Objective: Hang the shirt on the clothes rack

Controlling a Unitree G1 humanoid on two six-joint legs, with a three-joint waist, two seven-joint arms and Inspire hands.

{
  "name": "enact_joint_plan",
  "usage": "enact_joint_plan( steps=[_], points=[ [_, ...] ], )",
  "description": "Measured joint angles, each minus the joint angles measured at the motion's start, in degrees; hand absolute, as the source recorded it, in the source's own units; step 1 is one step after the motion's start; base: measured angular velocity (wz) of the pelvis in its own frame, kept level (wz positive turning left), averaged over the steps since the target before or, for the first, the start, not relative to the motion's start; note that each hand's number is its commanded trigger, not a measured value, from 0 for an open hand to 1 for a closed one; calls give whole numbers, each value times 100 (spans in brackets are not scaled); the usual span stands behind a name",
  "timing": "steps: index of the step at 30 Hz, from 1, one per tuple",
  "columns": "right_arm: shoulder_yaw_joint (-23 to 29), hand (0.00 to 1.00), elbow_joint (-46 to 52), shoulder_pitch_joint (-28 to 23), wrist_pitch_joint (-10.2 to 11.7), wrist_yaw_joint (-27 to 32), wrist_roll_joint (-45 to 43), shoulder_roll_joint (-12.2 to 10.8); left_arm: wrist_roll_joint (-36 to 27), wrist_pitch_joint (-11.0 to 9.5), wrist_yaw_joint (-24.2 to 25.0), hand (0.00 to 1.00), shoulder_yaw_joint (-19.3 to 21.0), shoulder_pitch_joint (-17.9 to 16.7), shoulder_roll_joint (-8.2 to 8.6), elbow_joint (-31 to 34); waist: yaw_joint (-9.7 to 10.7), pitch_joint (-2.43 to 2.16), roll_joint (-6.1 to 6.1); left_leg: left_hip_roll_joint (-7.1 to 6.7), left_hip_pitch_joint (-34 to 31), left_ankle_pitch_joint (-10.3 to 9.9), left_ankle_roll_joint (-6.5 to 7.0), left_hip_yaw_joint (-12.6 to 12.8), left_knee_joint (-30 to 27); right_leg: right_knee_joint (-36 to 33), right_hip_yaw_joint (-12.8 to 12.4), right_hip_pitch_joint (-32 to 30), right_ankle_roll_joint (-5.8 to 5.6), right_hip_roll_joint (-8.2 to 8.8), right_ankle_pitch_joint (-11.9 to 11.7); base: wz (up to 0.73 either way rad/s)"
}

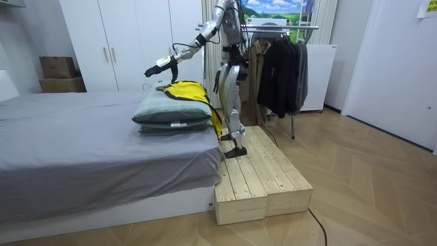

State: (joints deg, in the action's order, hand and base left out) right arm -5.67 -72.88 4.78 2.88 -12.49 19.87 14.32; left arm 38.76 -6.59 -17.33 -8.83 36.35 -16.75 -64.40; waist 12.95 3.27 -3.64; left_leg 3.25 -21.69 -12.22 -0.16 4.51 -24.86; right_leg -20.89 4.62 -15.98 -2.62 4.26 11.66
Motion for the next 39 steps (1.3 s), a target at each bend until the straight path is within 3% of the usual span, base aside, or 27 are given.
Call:
enact_joint_plan(
  steps=[3,6,10,14,18,22,32,39],
  points=[
    [-114,0,0,154,-2,136,34,-1,-188,-6,0,0,-148,67,-1,-49,115,16,1,27,-182,9,16,101,-108,-161,-3,-209,-4,9,19,-2],
    [-219,0,21,262,-3,235,31,-1,-629,-9,20,0,-408,206,-1,-154,146,79,27,33,-328,16,27,102,-204,-270,-15,-364,1,13,29,0],
    [-210,0,262,278,-47,314,6,4,-1085,-47,305,0,-580,378,-71,-373,210,85,27,-7,-619,66,90,133,-284,-490,-21,-711,-14,77,86,3],
    [-218,0,387,285,-57,314,-145,4,-1115,-31,706,0,-679,392,-163,-606,230,102,53,-24,-693,68,96,192,-388,-669,-91,-828,-32,108,214,-2],
    [-226,0,422,344,-163,304,-128,11,-1234,140,1349,0,-945,391,-170,-758,226,101,49,-24,-725,69,96,222,-441,-786,-128,-911,-25,116,272,0],
    [-224,0,416,413,-282,264,-175,15,-1224,282,1764,0,-946,404,-186,-737,236,80,15,5,-700,68,97,322,-439,-779,-141,-900,-23,117,273,0],
    [-224,0,235,465,-430,218,-186,57,-1192,609,2298,0,-1060,398,-211,-736,239,47,-89,3,-495,69,97,353,-388,-796,-156,-721,-14,121,279,0],
    [-211,0,209,456,-444,275,-138,61,-1125,625,2515,0,-1246,340,-503,-889,224,47,-89,4,-454,69,96,360,-375,-804,-160,-700,-7,122,316,0]
  ],
)
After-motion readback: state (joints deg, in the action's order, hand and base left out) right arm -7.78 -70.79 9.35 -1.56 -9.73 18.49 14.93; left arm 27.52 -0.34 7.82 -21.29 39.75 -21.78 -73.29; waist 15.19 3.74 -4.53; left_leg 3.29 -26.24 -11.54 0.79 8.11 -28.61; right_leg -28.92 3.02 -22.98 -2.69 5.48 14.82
